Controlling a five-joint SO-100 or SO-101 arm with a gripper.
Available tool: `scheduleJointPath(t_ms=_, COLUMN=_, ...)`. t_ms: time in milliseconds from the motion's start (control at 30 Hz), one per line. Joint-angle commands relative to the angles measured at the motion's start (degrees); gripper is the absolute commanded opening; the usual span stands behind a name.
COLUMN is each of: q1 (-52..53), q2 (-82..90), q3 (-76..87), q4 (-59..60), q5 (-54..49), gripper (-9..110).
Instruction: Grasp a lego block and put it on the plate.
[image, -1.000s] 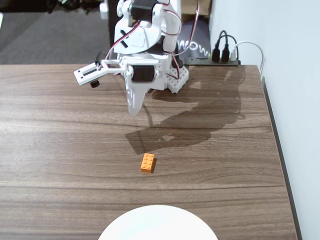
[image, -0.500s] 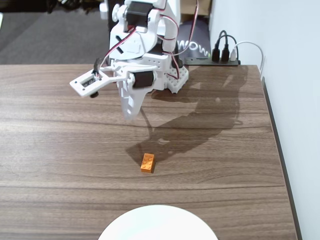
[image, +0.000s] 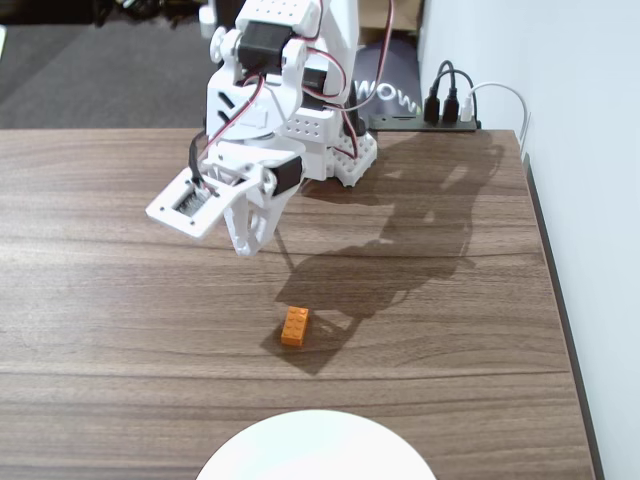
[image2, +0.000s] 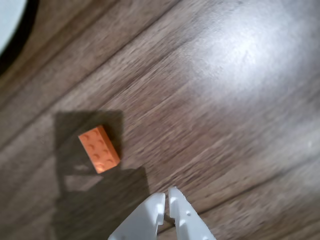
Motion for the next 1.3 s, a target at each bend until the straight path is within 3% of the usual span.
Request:
scheduleJointPath(t_ms=0, q1=0.35, q2=-1.76, q3=-3.34, q4=-1.14, q5=-3.87, gripper=1)
scheduleJointPath(t_ms=333, q1=-2.9, q2=-5.98, q3=-3.25, q4=-5.8, q5=-13.01, gripper=1)
scheduleJointPath(t_ms=600, q1=-7.21, q2=-6.06, q3=-1.23, q4=-5.27, q5=-14.33, gripper=1)
scheduleJointPath(t_ms=933, q1=-6.68, q2=-8.0, q3=9.32, q4=-18.98, q5=-17.49, gripper=1)
scheduleJointPath(t_ms=1267, q1=-7.38, q2=-10.2, q3=9.84, q4=-24.08, q5=-16.96, gripper=1)
